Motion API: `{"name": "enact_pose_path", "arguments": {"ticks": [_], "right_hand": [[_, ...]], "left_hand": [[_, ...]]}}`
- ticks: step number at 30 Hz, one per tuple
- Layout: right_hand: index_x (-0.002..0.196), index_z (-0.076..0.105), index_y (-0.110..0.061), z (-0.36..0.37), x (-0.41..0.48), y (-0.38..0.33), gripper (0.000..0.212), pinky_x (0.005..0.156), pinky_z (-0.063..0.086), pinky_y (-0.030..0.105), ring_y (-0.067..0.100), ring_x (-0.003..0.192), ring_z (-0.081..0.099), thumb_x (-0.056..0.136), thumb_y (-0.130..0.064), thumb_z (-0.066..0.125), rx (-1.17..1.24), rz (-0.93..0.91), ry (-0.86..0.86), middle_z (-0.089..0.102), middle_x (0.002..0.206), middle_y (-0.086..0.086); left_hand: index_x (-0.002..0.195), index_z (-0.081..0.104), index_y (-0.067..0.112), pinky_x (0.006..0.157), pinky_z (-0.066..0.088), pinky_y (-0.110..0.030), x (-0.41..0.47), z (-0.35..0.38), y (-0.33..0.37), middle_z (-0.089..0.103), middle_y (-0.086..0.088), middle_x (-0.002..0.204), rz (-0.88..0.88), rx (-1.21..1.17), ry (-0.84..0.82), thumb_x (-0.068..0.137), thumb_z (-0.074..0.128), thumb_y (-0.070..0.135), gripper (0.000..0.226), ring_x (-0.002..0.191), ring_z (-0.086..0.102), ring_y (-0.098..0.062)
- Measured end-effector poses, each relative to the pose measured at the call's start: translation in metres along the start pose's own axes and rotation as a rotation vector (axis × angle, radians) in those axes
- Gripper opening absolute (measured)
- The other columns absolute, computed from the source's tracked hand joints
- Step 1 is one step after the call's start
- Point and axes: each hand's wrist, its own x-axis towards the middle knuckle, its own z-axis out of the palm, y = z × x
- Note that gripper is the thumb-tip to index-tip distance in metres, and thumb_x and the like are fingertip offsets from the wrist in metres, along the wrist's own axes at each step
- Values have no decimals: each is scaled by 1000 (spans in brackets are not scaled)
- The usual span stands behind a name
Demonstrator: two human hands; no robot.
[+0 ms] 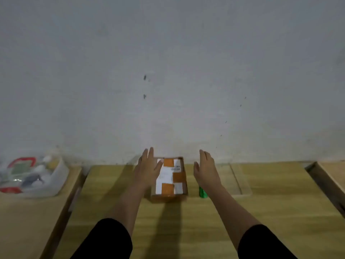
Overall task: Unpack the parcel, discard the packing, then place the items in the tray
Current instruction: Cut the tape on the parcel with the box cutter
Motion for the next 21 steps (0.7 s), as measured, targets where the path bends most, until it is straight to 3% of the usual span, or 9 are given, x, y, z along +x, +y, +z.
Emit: {"name": "enact_pose_path", "arguments": {"ticks": [4, 6, 11, 15, 21], "right_hand": [[138, 31, -6, 50, -6, 36, 47, 98, 43, 39, 27, 127, 40, 94, -16, 41, -40, 134, -80, 36, 142, 11], [139, 31, -6, 72, -8, 55, 49, 99, 42, 38, 28, 127, 41, 92, -13, 43, -73, 194, -67, 38, 141, 12], [135, 35, -3, 99, -3, 82, 44, 102, 39, 42, 31, 125, 39, 92, -9, 45, -65, 306, -17, 42, 137, 15], [130, 41, -3, 104, 1, 88, 42, 102, 42, 43, 31, 119, 41, 89, -6, 50, -78, 330, 20, 44, 128, 17], [127, 48, -5, 96, -9, 89, 45, 90, 49, 38, 29, 104, 54, 86, -18, 61, 62, 417, 24, 48, 119, 15]], "left_hand": [[148, 1, 21, 110, 27, -46, -3, 38, -28, 10, -7, 157, -122, -90, -147, 94, 37, 48, 70, 142, 17, -29], [148, -3, 18, 111, 25, -44, -8, 55, -36, 4, -7, 158, -155, -184, -189, 95, 37, 44, 71, 143, 13, -28], [147, -9, 18, 109, 27, -35, -3, 85, -50, 6, -1, 157, -111, -410, -187, 97, 38, 32, 71, 142, 18, -23], [146, -13, 24, 109, 31, -37, 1, 100, -57, 11, 1, 156, -102, -591, -170, 96, 40, 28, 72, 141, 22, -21], [144, -15, 32, 111, 33, -46, 2, 107, -61, 15, 2, 156, -116, -633, -180, 95, 41, 32, 74, 141, 24, -21]]}}
